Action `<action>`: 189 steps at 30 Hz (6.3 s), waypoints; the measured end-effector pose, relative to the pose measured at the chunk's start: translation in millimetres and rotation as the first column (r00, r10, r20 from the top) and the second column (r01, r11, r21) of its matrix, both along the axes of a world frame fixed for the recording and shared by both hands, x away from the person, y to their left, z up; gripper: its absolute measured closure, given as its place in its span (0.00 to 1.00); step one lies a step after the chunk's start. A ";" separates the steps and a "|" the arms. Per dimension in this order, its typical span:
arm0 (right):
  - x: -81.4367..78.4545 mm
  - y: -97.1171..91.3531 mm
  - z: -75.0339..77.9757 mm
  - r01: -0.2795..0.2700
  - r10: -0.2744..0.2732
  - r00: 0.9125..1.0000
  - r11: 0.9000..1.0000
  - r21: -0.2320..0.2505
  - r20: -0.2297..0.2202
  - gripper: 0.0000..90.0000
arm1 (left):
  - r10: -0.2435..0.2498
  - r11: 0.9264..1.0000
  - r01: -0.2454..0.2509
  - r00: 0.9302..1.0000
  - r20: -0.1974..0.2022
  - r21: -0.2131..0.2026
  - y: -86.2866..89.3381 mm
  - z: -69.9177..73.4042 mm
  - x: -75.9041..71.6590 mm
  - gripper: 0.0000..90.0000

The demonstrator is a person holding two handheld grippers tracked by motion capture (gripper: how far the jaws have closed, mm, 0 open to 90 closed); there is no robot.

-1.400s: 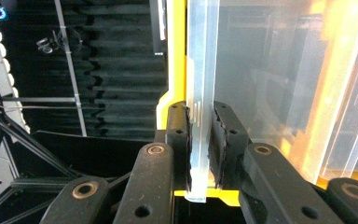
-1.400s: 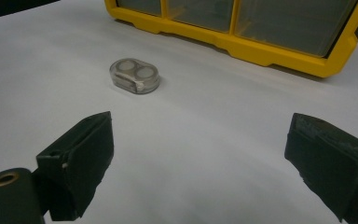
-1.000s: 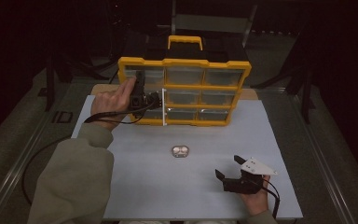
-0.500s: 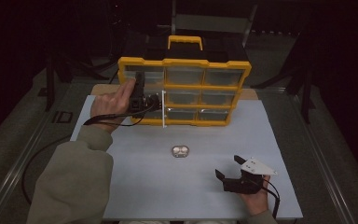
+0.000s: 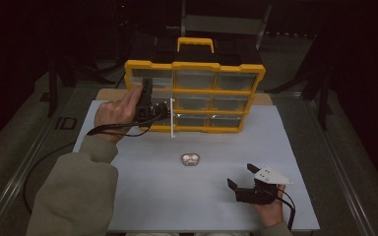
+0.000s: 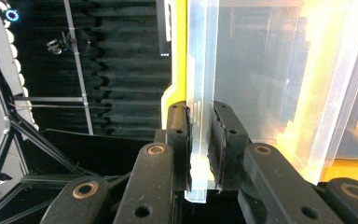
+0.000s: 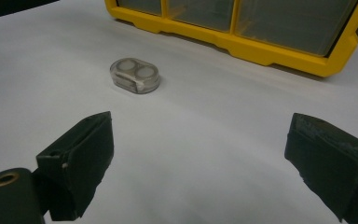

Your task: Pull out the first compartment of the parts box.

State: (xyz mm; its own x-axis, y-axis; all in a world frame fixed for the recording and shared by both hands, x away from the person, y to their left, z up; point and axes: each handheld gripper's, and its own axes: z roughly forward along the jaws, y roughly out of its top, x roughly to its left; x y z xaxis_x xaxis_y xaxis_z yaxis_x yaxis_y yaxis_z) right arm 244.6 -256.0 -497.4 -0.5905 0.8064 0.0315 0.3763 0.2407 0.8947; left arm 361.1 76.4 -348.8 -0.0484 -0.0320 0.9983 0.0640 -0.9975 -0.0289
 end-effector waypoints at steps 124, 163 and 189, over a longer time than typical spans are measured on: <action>0.3 2.0 -1.3 -0.003 0.003 1.000 1.000 -0.005 -0.005 0.09 | -0.016 0.998 0.012 0.998 -0.069 -0.063 4.0 -30.8 -56.7 0.00; 0.0 2.3 -1.5 -0.003 0.003 1.000 1.000 -0.003 -0.010 0.09 | -0.102 0.926 -0.047 0.924 -0.368 -0.376 20.5 -72.7 -70.5 0.00; 0.0 2.8 -1.7 -0.005 0.005 1.000 1.000 -0.004 -0.010 0.09 | -0.505 0.451 -0.323 0.677 -0.536 -0.832 97.9 -96.5 -67.4 0.00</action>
State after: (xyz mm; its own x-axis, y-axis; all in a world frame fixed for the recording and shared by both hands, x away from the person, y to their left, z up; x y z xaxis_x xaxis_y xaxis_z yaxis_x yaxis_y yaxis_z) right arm 244.6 -253.1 -499.0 -0.5941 0.8037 0.0343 0.3841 0.2460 0.8899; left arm 293.6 174.3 -445.3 0.6382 0.7450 0.1942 0.3463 -0.5030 0.7919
